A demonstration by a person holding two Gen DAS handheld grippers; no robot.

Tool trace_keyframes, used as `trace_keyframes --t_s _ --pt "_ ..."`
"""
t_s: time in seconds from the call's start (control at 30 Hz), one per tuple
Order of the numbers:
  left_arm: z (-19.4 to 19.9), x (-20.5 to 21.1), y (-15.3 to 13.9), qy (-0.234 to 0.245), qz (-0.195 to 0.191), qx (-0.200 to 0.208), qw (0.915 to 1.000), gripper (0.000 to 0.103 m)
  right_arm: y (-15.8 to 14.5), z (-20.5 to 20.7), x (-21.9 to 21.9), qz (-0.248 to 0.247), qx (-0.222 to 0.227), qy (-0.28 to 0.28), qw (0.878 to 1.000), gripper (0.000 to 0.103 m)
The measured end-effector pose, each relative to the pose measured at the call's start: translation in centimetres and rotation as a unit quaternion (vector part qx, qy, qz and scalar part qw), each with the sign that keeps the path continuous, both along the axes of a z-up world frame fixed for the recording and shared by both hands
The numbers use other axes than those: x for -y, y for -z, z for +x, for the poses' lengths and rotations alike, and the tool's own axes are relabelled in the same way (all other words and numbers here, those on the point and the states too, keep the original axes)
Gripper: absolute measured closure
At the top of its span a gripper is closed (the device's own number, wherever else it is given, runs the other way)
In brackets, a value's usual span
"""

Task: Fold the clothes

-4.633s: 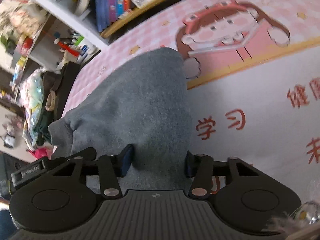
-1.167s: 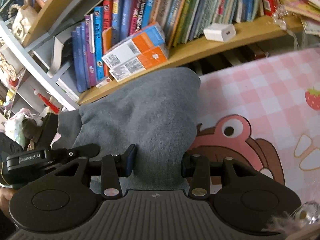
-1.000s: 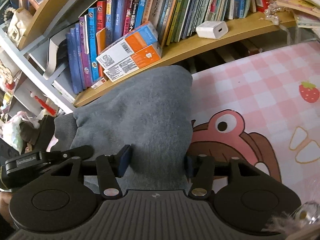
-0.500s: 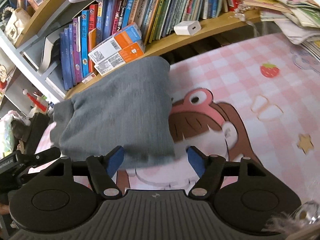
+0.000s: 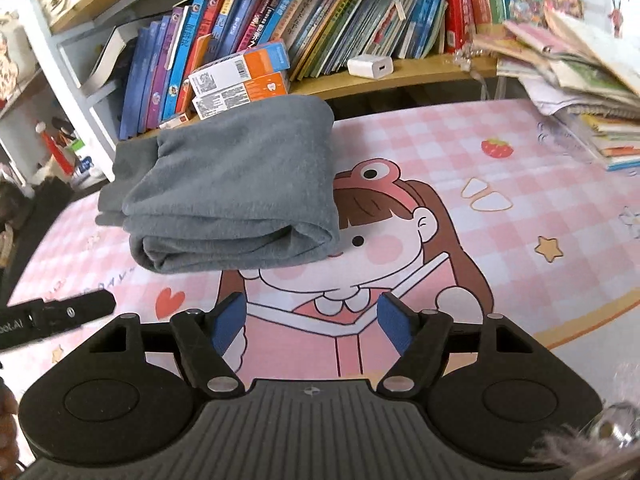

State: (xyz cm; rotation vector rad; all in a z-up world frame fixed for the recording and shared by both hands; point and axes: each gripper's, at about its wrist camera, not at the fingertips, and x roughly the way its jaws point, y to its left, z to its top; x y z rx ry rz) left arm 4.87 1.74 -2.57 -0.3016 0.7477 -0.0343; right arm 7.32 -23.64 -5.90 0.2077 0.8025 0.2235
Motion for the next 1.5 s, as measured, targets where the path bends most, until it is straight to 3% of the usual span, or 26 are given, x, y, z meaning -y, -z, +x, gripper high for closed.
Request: trace_keyframes --t_s 0.13,0.27,0.47,0.67,0.9,1.5 --pt "-0.7 0.4 -0.4 0.002 0.024 0.012 0.9996 0.013 -0.6 -1.5 -0.8 -0.031 0.016 0.001 0.999 0.029" --pt "-1.2 0.7 -0.2 0.008 0.036 0.018 0.9991 0.010 -1.3 -3.0 -1.4 -0.058 0.038 0.004 0.998 0.017" --pt "-1.9 1.2 -0.4 0.020 0.066 0.022 0.9974 0.004 -1.3 -3.9 -1.9 -0.079 0.029 0.014 0.996 0.010" --pt "-2.6 0.6 -0.7 0.017 0.065 0.024 0.9975 0.003 -1.4 -4.4 -2.8 -0.097 0.049 0.014 0.994 0.008" --pt "-2.8 0.9 -0.8 0.011 0.097 0.020 0.9950 0.000 -1.6 -4.4 -3.1 -0.097 0.048 0.012 0.994 0.006" --pt "-2.9 0.8 -0.8 0.018 0.080 0.019 0.9965 0.000 -1.3 -4.6 -3.0 -0.100 0.037 0.014 0.994 0.005"
